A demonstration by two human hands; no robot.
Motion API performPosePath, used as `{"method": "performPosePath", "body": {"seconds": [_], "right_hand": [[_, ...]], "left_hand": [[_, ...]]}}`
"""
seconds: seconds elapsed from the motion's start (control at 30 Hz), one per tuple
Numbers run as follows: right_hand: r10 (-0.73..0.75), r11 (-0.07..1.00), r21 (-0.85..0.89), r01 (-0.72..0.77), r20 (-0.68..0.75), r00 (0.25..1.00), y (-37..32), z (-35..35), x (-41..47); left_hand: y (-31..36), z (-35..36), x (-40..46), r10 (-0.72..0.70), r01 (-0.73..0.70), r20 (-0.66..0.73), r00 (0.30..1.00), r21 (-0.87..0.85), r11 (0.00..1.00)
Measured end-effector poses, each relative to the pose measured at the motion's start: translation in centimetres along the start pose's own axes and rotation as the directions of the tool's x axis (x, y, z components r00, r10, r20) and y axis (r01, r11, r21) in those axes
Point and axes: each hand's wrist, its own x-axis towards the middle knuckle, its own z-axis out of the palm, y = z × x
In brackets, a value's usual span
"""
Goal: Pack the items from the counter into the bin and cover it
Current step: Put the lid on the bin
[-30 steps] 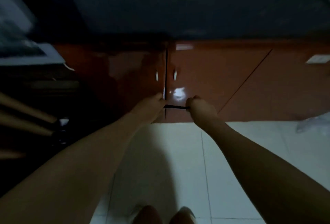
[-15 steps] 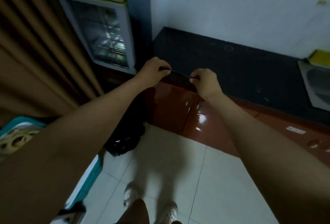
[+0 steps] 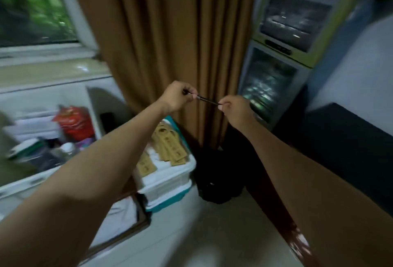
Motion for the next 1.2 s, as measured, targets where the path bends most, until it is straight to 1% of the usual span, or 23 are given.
{"method": "performPosePath", "body": {"seconds": [0.07,0.17,0.23,0.3,0.37,0.43,0.47,0.53,0.67,0.73,0.77,0.8,0.9,0.93,0.97,1.03,1.1,1.17,1.2], "right_hand": [[-0.066,0.997,0.046,0.064,0.049,0.997,-4.8,4.0,1.4],[-0.136,0.984,0.138,0.116,0.146,0.98,-12.6,10.5,2.9],[-0.177,0.97,0.205,0.133,0.214,0.961,-17.7,14.9,3.4],[-0.202,0.951,0.285,0.119,0.283,0.938,-22.0,19.0,3.5],[-0.187,0.928,0.368,0.063,0.314,0.931,-25.3,22.9,3.4],[-0.168,0.898,0.441,0.011,0.32,0.932,-27.5,26.3,3.5],[-0.171,0.895,0.446,0.003,0.335,0.927,-28.1,27.6,3.4],[-0.167,0.916,0.401,-0.017,0.418,0.893,-28.8,29.7,3.2],[-0.124,0.957,0.282,-0.072,0.617,0.777,-28.0,33.0,3.3],[-0.105,0.974,0.216,-0.063,0.684,0.722,-27.4,34.6,3.7],[-0.094,0.983,0.175,-0.051,0.728,0.679,-27.2,35.4,3.9],[-0.079,0.99,0.133,-0.04,0.778,0.623,-26.9,36.2,4.1],[-0.026,0.997,0.051,-0.049,0.909,0.417,-25.5,38.9,4.6],[-0.011,1.0,0.016,-0.012,0.93,0.367,-25.0,39.8,4.7],[-0.008,0.999,-0.011,0.053,0.943,0.332,-24.6,40.7,5.1],[-0.048,0.977,-0.014,0.212,0.957,0.285,-23.9,42.6,5.9],[-0.102,0.923,0.004,0.384,0.967,0.234,-23.3,44.5,6.3],[-0.117,0.868,0.011,0.497,0.976,0.183,-22.5,46.1,6.0],[-0.096,0.858,0.008,0.514,0.985,0.145,-22.0,46.8,5.8]], "left_hand": [[-3.7,-5.4,-2.3,-0.051,0.054,-0.067,0.996,0.046,0.997],[-9.5,-13.4,-6.7,-0.135,0.149,-0.155,0.979,0.085,0.985],[-13.3,-18.2,-10.0,-0.189,0.212,-0.205,0.96,0.099,0.972],[-16.8,-22.2,-13.1,-0.255,0.288,-0.24,0.937,0.115,0.951],[-19.6,-25.0,-15.7,-0.309,0.353,-0.238,0.921,0.171,0.92],[-22.0,-26.8,-17.5,-0.337,0.378,-0.202,0.92,0.219,0.9],[-22.9,-27.4,-18.1,-0.347,0.383,-0.179,0.92,0.234,0.894],[-24.8,-28.0,-19.0,-0.384,0.404,-0.125,0.915,0.253,0.879],[-28.3,-27.4,-20.0,-0.482,0.469,-0.017,0.876,0.265,0.843],[-29.9,-26.7,-20.2,-0.513,0.492,0.029,0.858,0.244,0.836],[-30.7,-26.3,-20.4,-0.537,0.509,0.056,0.842,0.25,0.824],[-31.5,-25.9,-20.5,-0.564,0.526,0.089,0.821,0.264,0.808],[-33.9,-24.3,-20.7,-0.649,0.584,0.18,0.739,0.307,0.751],[-34.7,-23.7,-20.7,-0.677,0.61,0.196,0.71,0.31,0.73],[-35.5,-23.0,-20.7,-0.702,0.636,0.208,0.681,0.308,0.708],[-36.5,-21.8,-20.5,-0.751,0.689,0.211,0.625,0.302,0.659],[-37.4,-20.6,-20.5,-0.794,0.739,0.208,0.572,0.289,0.608],[-38.0,-19.2,-20.8,-0.802,0.731,0.245,0.545,0.328,0.598],[-38.2,-18.4,-21.1,-0.8,0.714,0.285,0.528,0.361,0.6]]}}
